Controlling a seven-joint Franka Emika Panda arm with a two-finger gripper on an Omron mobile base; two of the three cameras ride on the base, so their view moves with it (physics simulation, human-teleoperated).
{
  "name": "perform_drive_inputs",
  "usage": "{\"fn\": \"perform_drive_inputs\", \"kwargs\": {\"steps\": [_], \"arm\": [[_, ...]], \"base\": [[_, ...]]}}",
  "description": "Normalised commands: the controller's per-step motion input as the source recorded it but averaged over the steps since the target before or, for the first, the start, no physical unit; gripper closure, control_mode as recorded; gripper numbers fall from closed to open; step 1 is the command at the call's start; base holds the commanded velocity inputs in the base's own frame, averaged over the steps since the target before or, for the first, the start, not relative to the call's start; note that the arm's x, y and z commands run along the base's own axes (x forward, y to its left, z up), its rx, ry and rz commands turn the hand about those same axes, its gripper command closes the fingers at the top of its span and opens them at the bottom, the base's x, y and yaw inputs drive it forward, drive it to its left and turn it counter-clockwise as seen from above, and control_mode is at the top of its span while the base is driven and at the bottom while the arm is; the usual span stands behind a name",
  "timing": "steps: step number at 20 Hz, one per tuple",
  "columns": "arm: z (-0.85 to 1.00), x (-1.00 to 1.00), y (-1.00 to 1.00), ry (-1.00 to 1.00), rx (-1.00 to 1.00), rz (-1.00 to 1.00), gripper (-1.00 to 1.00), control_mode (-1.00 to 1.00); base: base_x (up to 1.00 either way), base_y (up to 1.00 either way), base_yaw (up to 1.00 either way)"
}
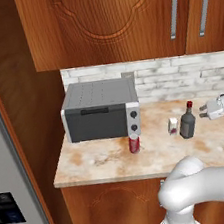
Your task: Move the drinks to the dining counter.
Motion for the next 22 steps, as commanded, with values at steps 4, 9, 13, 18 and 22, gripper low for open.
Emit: {"fn": "perform_drive_inputs", "kwargs": {"steps": [4, 9, 13, 18, 22], "arm": [[-0.09, 0.04, 0.22, 0.00, 0.00, 0.00, -1.00, -1.00], [-0.02, 0.19, 0.11, 0.00, 0.00, 0.00, -1.00, -1.00], [0.00, 0.18, 0.13, 0.00, 0.00, 0.00, -1.00, -1.00], [0.00, 0.02, 0.07, 0.00, 0.00, 0.00, -1.00, -1.00], [0.00, 0.00, 0.05, 0.00, 0.00, 0.00, -1.00, -1.00]], "base": [[0.00, 0.00, 0.00], [0.00, 0.00, 0.00], [0.00, 0.00, 0.00], [0.00, 0.00, 0.00], [0.00, 0.00, 0.00]]}}
